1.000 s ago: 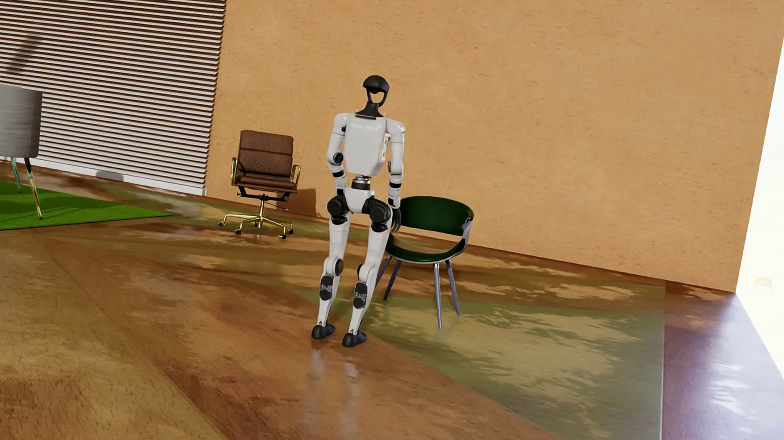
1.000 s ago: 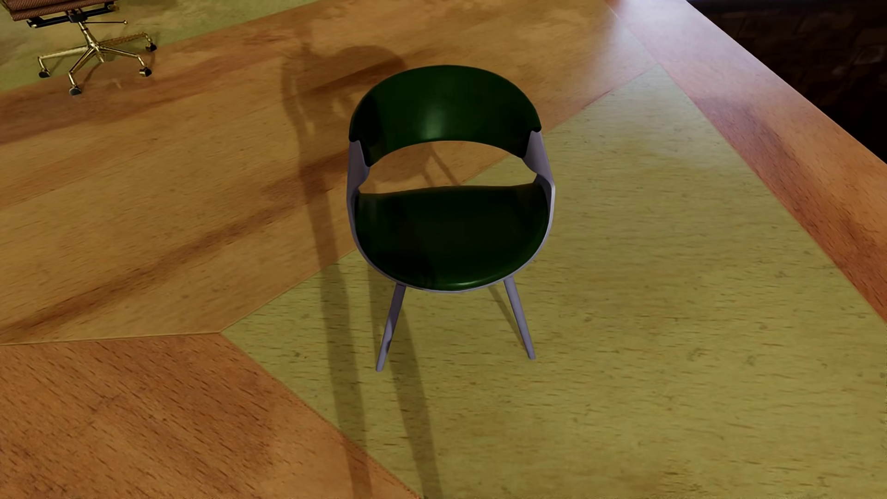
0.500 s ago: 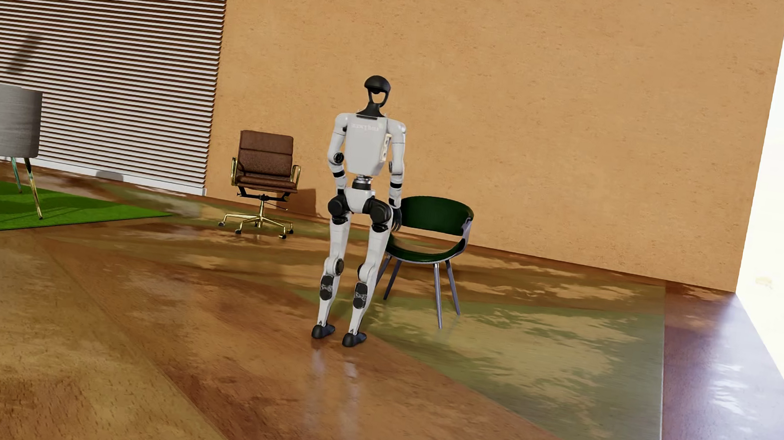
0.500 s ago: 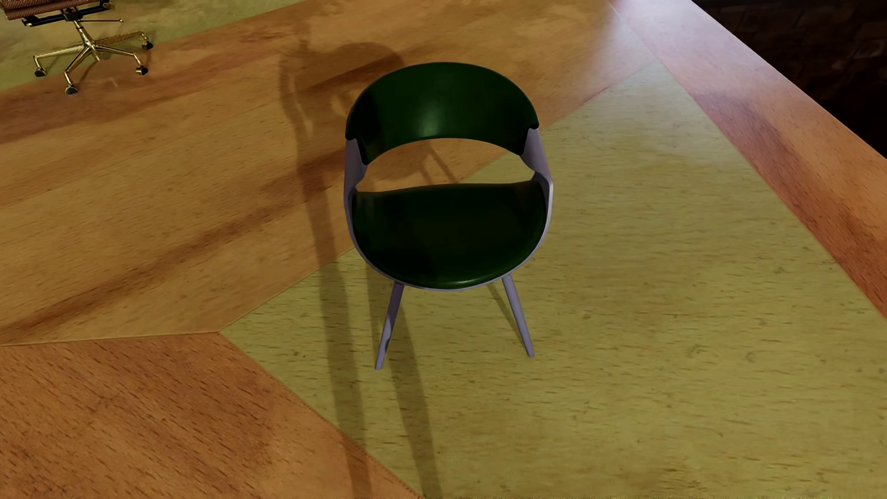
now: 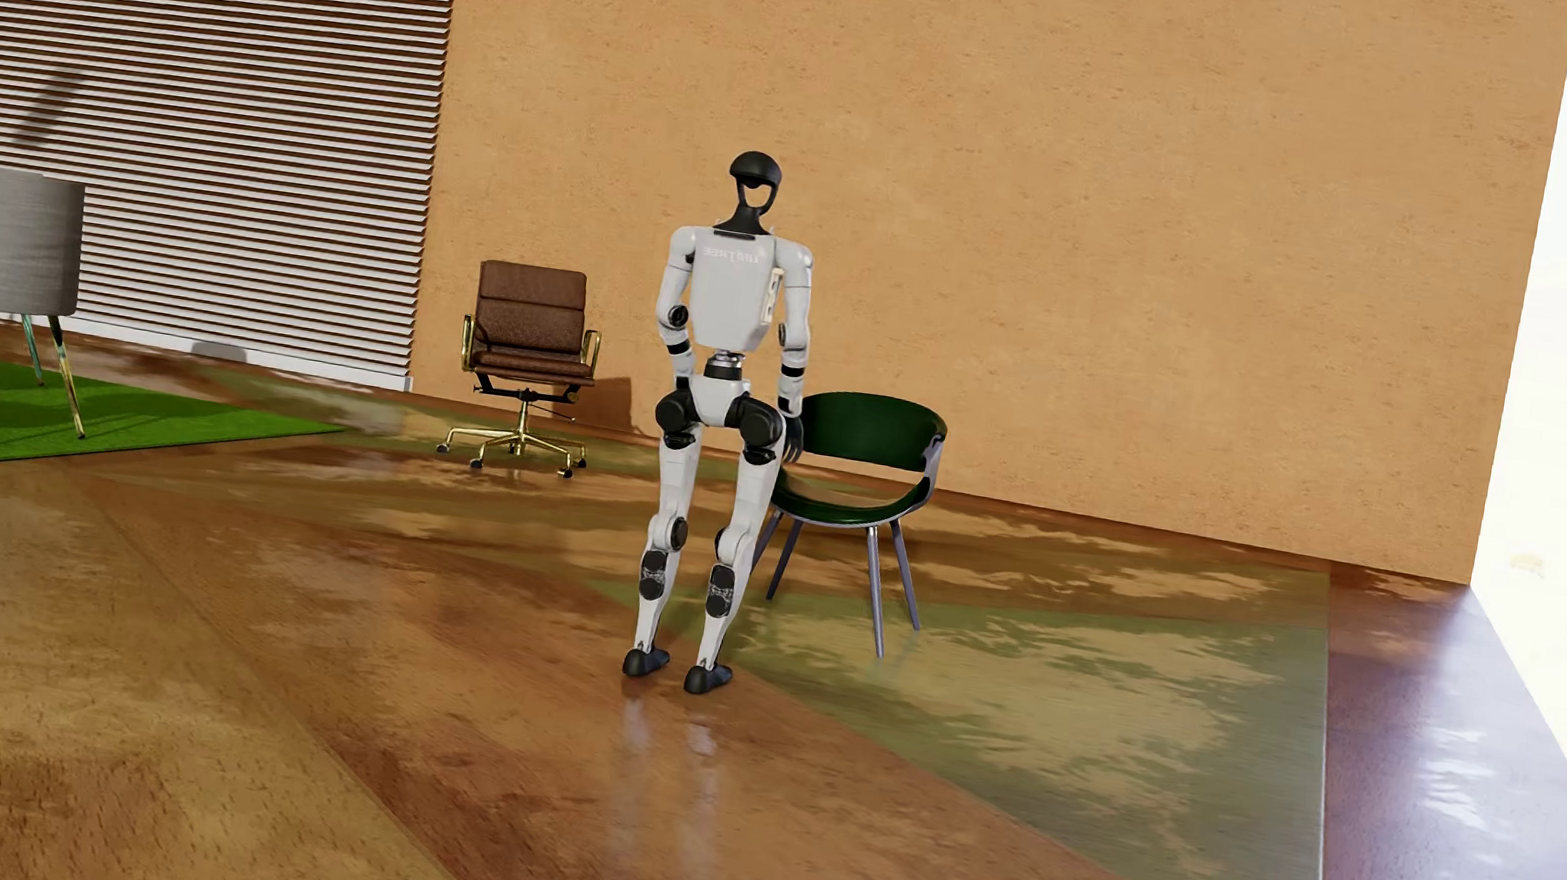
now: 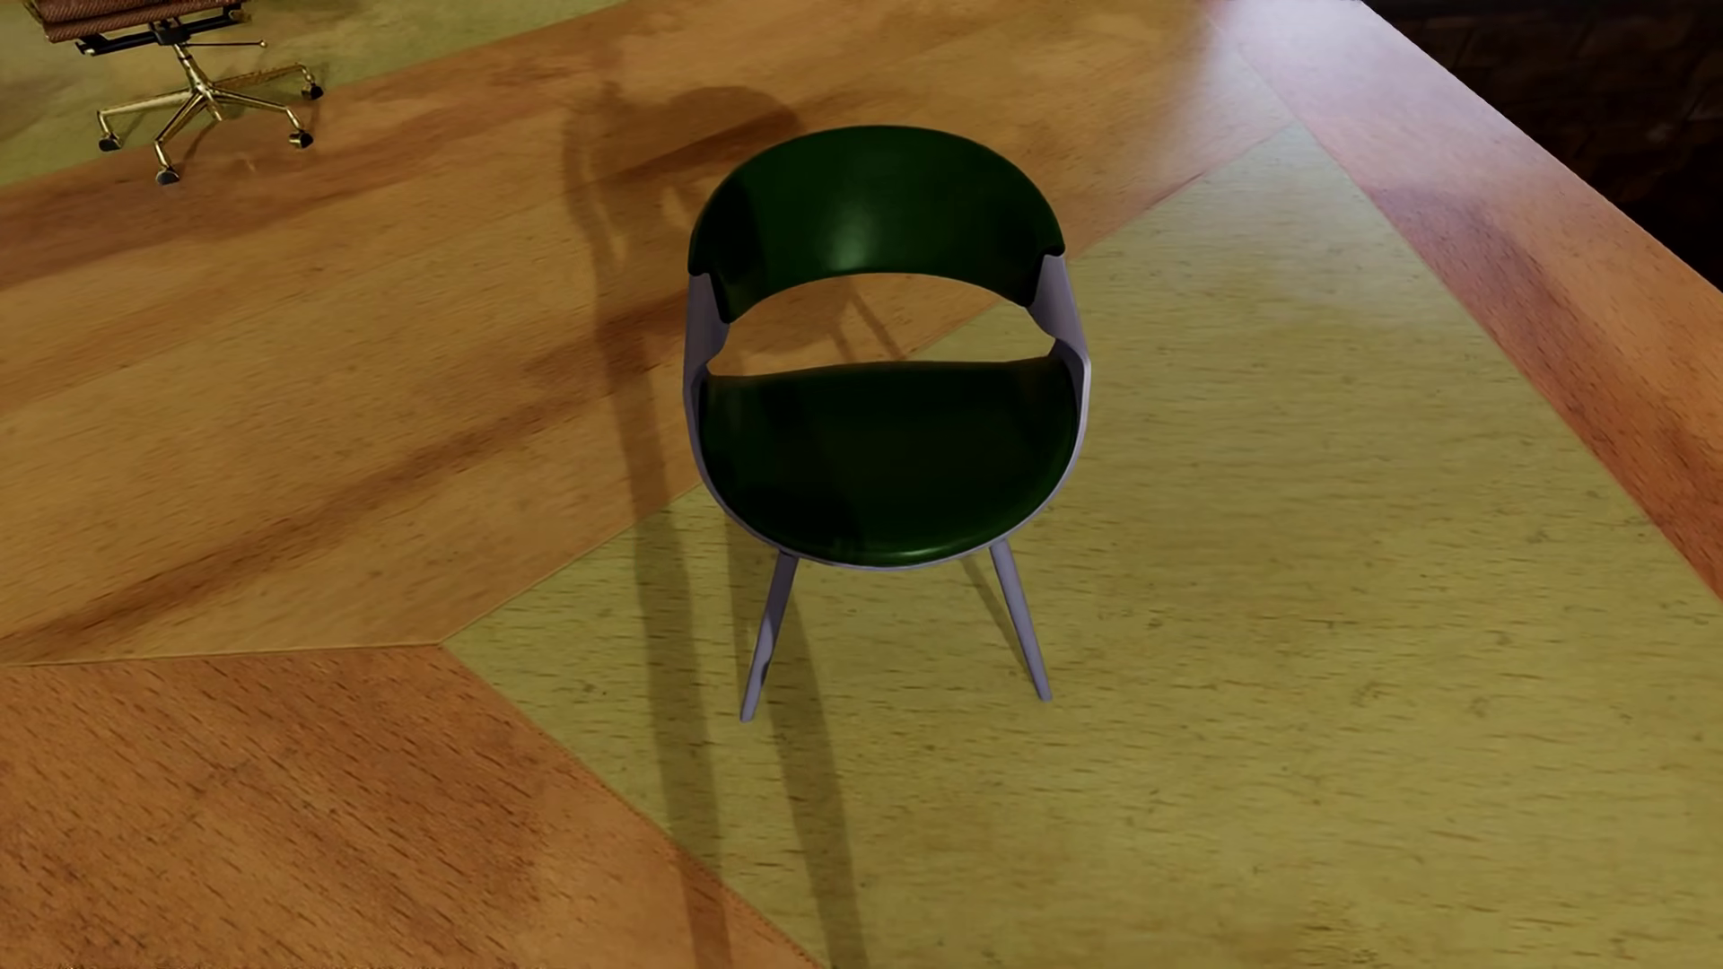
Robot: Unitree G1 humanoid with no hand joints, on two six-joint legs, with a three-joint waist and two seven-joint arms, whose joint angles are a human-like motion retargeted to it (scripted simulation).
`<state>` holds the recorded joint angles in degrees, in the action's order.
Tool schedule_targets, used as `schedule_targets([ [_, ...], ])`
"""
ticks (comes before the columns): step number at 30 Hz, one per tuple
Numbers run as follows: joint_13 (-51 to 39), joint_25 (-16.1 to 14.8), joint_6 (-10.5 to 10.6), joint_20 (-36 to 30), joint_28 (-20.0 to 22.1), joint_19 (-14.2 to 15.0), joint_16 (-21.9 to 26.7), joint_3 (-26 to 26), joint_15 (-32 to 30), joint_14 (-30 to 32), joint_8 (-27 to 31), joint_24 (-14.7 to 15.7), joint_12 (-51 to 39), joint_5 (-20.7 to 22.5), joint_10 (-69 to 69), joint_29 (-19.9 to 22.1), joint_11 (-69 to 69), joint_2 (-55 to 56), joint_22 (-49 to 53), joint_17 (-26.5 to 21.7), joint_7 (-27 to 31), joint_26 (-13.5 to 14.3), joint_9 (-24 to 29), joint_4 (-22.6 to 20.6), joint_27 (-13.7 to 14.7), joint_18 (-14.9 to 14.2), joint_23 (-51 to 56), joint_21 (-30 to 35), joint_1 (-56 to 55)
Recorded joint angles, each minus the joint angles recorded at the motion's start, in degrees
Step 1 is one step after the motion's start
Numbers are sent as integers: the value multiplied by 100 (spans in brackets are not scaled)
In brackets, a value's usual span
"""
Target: Go to the chair
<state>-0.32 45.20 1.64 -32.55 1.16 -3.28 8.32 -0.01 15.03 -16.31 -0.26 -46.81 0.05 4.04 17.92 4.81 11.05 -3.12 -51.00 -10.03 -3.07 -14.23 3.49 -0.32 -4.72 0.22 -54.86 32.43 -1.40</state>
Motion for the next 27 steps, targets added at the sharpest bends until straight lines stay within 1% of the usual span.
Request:
schedule_targets([
  [5, 49, -81, 0, 168, -45, 8, -14, 5, 10, -6, -31, 23, -7, -16, 17, 5, -7, -22, -4, 105, 27, 58, 2, -18, -72, 17, 60, -153, 2],
  [11, 68, 0, 6, 304, -52, 9, -30, -4, 22, -37, -17, -27, 43, -14, 51, -2, 29, -35, 35, 196, 6, 81, 32, -15, -58, 52, 49, -140, 24],
  [13, 64, 18, 10, 303, -124, 11, -33, 1, 19, -39, -3, -61, 34, -11, 51, 24, 34, -34, 42, 209, -6, 113, 50, -11, -61, 68, 45, -147, 29],
  [17, 26, 11, 12, 210, -563, 20, 53, 0, 14, -50, 6, -287, -67, -9, 53, -36, 31, -27, -23, 240, -10, 482, 95, -11, -119, 82, 58, -147, 22],
  [19, 14, 20, 11, 278, -686, 27, 72, 5, 3, -39, 9, -388, -104, -12, 14, -29, 23, -14, -40, 234, -11, 552, 110, -16, -124, 82, 57, -121, 26],
  [20, 4, 23, 10, 324, -662, 30, 63, 6, -5, -28, 11, -430, -106, -16, -13, -27, 16, -6, -34, 235, -13, 532, 112, -20, -129, 80, 52, -110, 28],
  [23, -25, 31, 9, 448, -356, 43, -19, 8, -20, -1, 26, -505, -56, -31, -82, -23, 8, 25, -7, 245, -25, 347, 111, -35, -137, 78, 46, -80, 29],
  [25, -4, 23, 8, 516, -254, 53, -79, 11, -22, -1, 24, -462, 22, -40, -88, -24, 8, 35, 14, 194, -26, 275, 109, -44, -72, 79, 43, -75, 22],
  [27, 10, 9, 7, 589, -251, 60, -116, 13, -15, -5, 10, -368, 58, -48, -79, -20, 18, 38, -5, 176, -15, 252, 106, -52, -56, 83, 46, -75, 15],
])
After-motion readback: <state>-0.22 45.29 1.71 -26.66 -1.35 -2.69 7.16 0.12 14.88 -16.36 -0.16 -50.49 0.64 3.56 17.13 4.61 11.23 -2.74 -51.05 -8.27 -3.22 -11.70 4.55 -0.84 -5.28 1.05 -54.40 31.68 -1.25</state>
